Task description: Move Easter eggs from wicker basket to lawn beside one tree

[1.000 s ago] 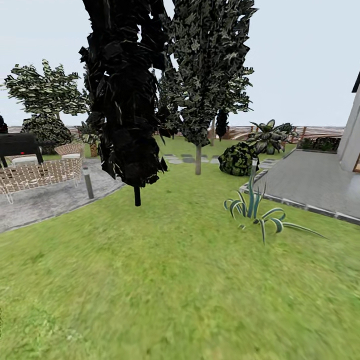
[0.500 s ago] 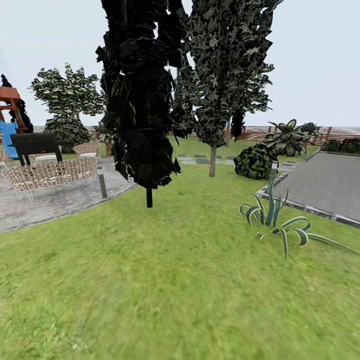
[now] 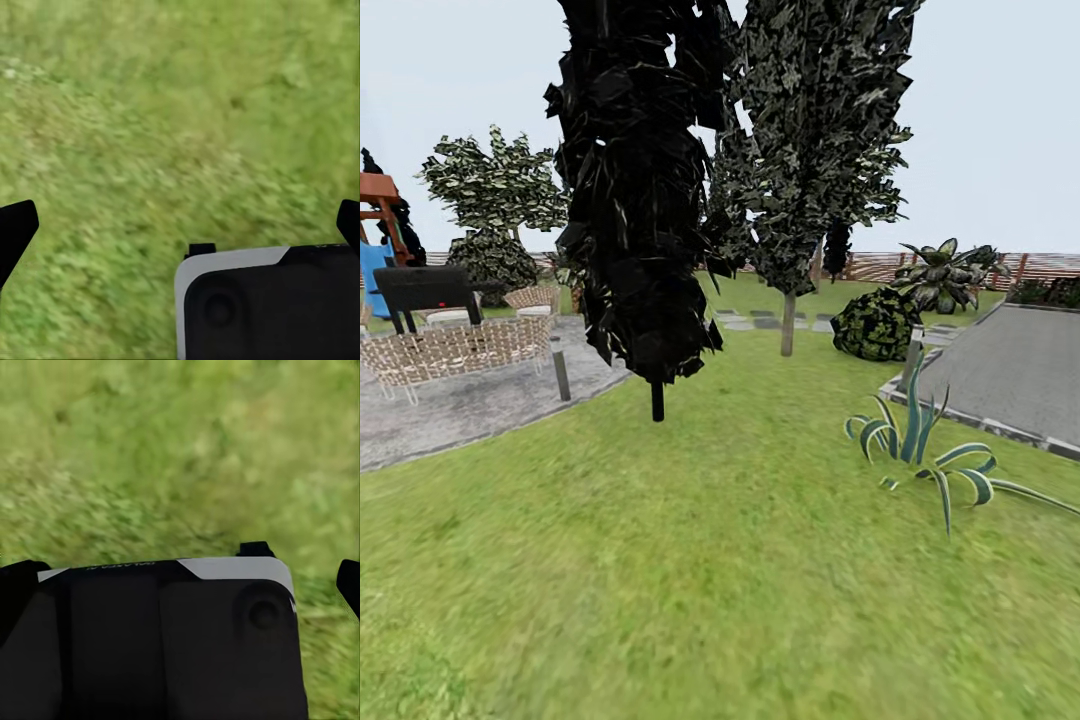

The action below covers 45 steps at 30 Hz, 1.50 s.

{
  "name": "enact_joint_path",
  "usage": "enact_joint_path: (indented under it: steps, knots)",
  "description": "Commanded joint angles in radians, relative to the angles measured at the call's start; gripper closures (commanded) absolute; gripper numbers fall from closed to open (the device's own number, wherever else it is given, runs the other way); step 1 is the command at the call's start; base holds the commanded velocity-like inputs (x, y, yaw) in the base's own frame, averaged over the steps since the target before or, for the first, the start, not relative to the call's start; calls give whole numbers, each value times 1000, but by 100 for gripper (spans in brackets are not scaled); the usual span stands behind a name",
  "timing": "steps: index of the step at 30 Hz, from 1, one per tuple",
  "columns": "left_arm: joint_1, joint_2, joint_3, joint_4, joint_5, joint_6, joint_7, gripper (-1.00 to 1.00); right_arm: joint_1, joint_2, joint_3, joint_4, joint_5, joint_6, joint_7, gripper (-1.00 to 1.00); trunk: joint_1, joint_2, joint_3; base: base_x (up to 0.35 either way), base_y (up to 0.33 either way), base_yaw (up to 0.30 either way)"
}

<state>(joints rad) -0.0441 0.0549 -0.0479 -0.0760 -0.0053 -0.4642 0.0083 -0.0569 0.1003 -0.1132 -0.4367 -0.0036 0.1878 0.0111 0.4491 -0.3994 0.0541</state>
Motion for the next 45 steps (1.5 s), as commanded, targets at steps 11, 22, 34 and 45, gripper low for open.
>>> enact_joint_path:
  steps: [11,22,34,45]
  knots:
    - [0,0,-4,1,0,-4,1,-100,0,1,-5,-2,-1,5,1,-100,1,-1,0,320,0,0]
    - [0,0,-4,1,-1,-3,1,-100,0,1,-5,-1,-1,6,1,-100,1,-1,0,313,0,17]
    - [0,0,-4,1,-2,-2,1,-100,0,1,-4,6,0,5,1,-100,1,-1,0,282,-88,243]
    - [0,0,-4,1,-1,-2,1,-100,0,1,-4,9,1,5,1,-100,1,-1,0,262,-164,268]
